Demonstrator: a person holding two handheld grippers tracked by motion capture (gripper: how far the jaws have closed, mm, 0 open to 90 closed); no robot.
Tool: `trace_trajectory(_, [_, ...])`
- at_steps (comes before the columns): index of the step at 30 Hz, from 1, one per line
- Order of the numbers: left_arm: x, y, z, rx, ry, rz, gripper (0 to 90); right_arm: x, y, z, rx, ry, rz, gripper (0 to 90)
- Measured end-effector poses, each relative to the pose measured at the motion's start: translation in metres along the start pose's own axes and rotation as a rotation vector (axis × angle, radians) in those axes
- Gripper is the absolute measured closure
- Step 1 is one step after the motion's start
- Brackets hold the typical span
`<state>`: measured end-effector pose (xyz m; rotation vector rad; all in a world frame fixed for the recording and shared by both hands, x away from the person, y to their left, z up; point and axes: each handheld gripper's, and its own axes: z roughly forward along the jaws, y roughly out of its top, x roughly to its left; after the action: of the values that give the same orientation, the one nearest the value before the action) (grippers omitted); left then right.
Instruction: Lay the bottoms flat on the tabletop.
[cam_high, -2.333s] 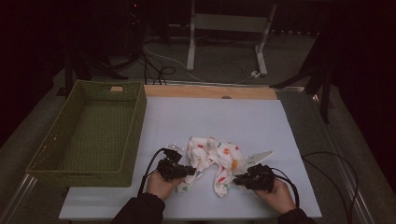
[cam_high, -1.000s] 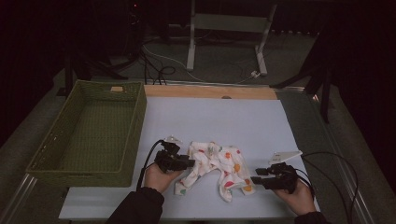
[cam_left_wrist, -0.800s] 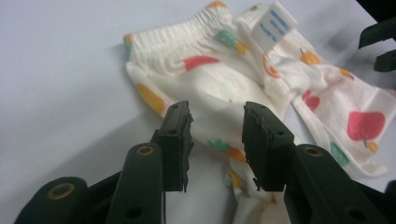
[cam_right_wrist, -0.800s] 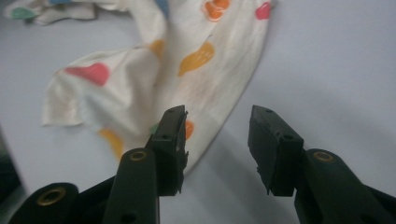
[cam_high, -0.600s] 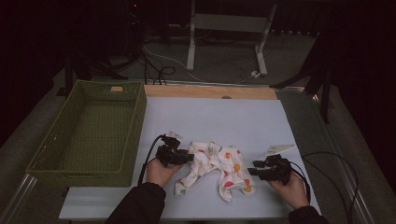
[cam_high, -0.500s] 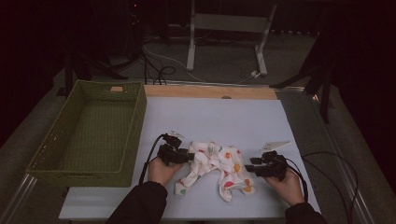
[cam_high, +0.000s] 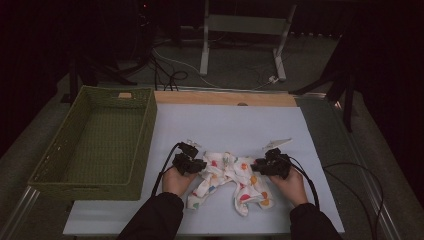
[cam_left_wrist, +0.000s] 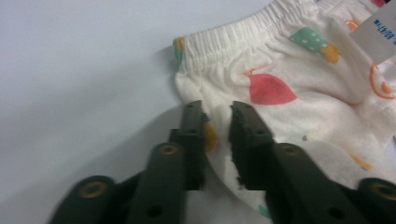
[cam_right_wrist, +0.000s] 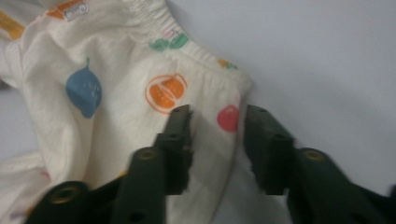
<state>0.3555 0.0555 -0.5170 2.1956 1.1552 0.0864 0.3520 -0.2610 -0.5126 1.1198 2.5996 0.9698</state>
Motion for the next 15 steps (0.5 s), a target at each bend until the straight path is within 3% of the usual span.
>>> trace_trajectory(2, [0.0,0.002,0.001,0.008,-0.001,0.01,86.9,0.0,0.001,0.003,0.002,0.01,-0.003,77.6])
trace_trajectory(3, [0.0,0.002,0.001,0.008,-0.001,0.01,88.5,0.0,0.001,0.003,0.002,0.01,-0.003,77.6])
trace_trajectory(4, [-0.001,0.005,0.003,0.005,0.008,0.018,89.3,-0.001,0.003,0.006,0.017,0.02,-0.005,86.1])
trace_trajectory(10, [0.002,0.013,0.004,-0.015,0.037,0.019,89.9,-0.009,0.008,0.003,0.012,0.018,0.012,87.8])
trace_trajectory(15, [0.005,0.028,0.004,-0.044,0.087,0.025,90.0,-0.022,0.021,0.0,0.009,-0.025,0.028,88.1])
